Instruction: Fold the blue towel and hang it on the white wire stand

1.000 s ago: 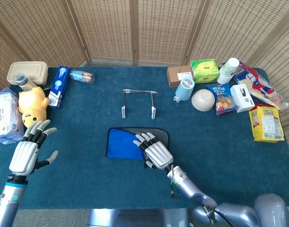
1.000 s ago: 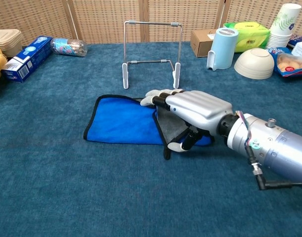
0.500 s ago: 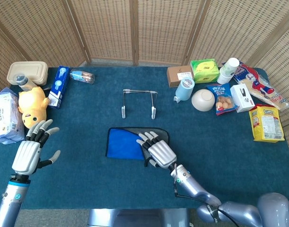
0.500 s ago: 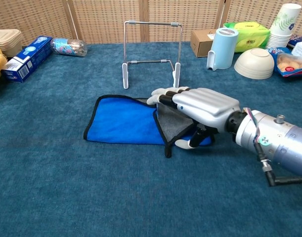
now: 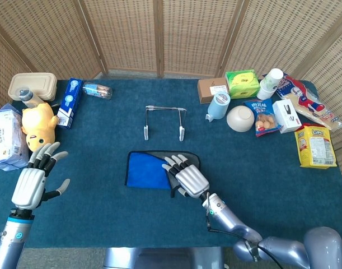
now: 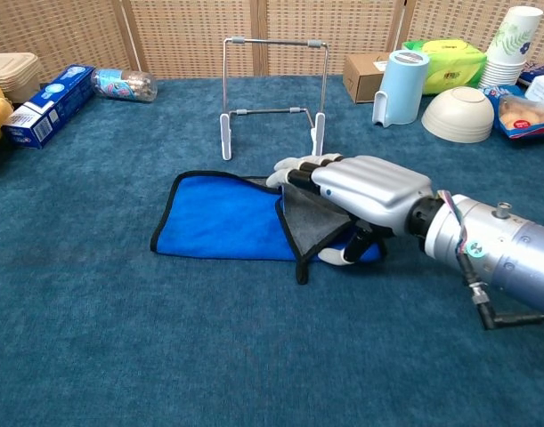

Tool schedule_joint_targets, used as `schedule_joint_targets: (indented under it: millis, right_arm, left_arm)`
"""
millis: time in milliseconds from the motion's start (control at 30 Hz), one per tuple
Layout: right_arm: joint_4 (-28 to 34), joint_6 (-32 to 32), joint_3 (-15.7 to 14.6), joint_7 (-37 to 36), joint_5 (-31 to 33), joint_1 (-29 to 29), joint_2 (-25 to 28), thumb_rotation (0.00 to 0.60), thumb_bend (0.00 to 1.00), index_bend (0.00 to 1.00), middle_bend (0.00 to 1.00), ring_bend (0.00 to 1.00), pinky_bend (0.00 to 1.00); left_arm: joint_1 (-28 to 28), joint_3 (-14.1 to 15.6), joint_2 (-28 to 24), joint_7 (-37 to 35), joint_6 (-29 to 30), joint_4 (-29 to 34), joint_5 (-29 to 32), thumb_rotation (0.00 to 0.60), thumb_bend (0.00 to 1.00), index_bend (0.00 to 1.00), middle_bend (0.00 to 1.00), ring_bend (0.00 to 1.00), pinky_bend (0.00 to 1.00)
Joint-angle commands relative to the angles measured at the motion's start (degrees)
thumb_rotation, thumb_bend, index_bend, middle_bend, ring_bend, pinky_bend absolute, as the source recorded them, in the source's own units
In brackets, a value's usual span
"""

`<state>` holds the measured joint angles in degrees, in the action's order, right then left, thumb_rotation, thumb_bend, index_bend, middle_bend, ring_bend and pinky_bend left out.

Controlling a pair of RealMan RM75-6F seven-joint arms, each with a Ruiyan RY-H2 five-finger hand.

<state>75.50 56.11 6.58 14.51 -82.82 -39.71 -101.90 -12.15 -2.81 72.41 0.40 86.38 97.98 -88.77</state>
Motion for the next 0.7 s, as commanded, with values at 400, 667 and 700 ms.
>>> schedule_joint_targets:
  millis: [400, 667, 700]
  right_arm:
    - [-2.0, -0.5, 2.5, -0.5, 2.6, -1.2, -0.4, 0.600, 0.28, 0.09, 0.03, 0.00, 0.00]
    - [0.1, -1.0, 3.5, -0.7, 5.7, -0.6, 1.3, 0.600, 0.28, 0.09, 0.03, 0.00, 0.00]
    - [0.6, -1.0, 3.5, -0.6, 5.9, -0.6, 1.6, 0.600, 0.28, 0.09, 0.03, 0.00, 0.00]
  left_arm:
    - [0.9, -0.3, -0.1, 0.0, 0.5, 0.2, 0.3, 0.600, 0.41, 0.21, 0.08, 0.00, 0.00]
    - [1.1, -0.3, -0.1, 0.1, 0.4, 0.2, 0.0, 0.600, 0.41, 0.21, 0.08, 0.00, 0.00]
    - [1.1, -0.3, -0.1, 0.2, 0.5, 0.2, 0.0, 0.600, 0.41, 0.21, 0.08, 0.00, 0.00]
